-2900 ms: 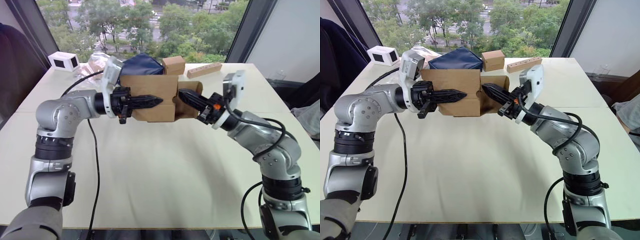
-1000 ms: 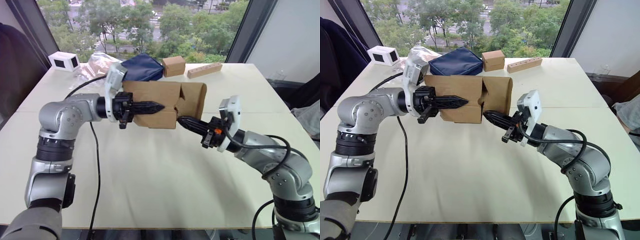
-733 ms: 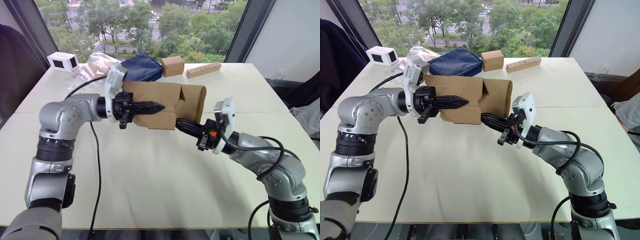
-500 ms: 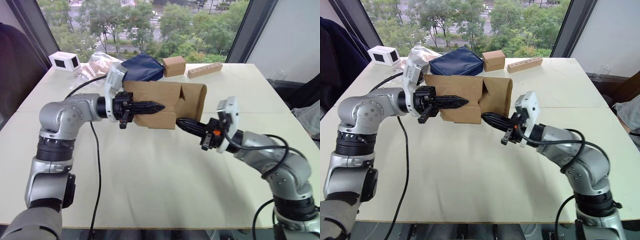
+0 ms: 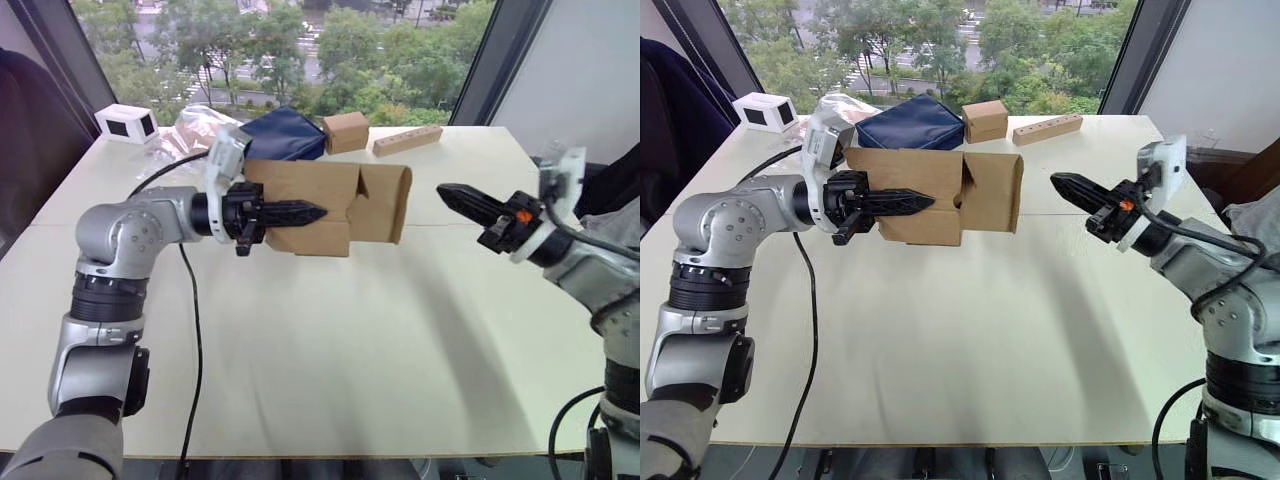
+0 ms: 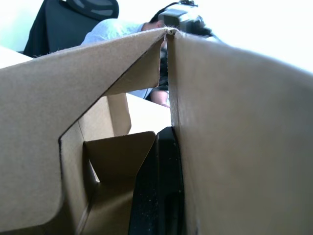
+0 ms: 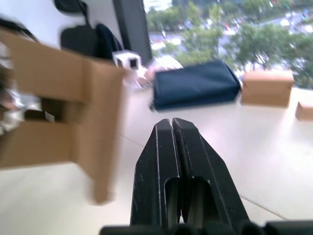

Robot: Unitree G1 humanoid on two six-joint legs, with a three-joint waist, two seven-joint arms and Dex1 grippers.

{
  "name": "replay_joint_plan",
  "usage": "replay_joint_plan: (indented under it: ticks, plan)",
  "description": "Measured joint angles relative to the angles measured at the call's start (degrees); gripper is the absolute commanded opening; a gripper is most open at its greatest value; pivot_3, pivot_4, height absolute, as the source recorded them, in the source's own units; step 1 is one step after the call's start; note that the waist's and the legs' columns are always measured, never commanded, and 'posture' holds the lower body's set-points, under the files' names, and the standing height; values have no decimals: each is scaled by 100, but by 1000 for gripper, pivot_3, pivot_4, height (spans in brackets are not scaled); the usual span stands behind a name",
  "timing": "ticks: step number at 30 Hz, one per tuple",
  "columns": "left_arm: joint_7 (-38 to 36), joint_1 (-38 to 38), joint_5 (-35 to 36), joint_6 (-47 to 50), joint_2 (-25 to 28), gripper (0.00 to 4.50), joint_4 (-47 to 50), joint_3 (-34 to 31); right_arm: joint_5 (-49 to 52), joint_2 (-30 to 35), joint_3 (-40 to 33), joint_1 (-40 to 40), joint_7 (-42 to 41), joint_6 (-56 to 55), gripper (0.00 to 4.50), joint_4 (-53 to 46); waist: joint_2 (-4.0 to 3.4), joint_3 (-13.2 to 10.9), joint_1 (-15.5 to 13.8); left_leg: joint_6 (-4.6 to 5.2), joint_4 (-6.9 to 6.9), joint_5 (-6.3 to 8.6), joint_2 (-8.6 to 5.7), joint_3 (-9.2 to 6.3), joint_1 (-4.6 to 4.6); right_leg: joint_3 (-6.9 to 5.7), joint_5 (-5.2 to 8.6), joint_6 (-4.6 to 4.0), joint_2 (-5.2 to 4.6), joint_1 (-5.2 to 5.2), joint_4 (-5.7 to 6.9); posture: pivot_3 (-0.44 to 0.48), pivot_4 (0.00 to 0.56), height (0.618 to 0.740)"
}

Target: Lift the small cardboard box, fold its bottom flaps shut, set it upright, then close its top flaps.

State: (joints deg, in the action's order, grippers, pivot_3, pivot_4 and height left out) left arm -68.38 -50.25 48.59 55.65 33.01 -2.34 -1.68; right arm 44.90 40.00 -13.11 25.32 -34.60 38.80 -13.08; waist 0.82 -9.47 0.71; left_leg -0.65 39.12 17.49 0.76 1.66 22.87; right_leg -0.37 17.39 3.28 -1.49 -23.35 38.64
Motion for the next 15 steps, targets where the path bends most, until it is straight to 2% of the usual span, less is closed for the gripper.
replay_joint_plan:
  ticks: [6,9,15]
  plan:
    - [33,6,12,-31,-54,0,6,11,-411,-790,626,337,28,-256,28,355,-1,0,2,-3,0,-1,0,0,2,1,0,0,0,-5,8,0,150,740]
    - [92,20,13,-31,-45,0,6,1,-3,-1036,542,310,-34,-62,28,234,-1,0,-24,-3,2,-1,-2,0,4,1,0,0,-4,-4,8,0,150,740]
    - [226,113,21,-21,-45,0,10,-22,1595,-1028,244,57,-126,814,28,-842,-1,0,-1,-1,1,-1,0,-2,1,1,0,0,-5,-4,11,0,150,740]
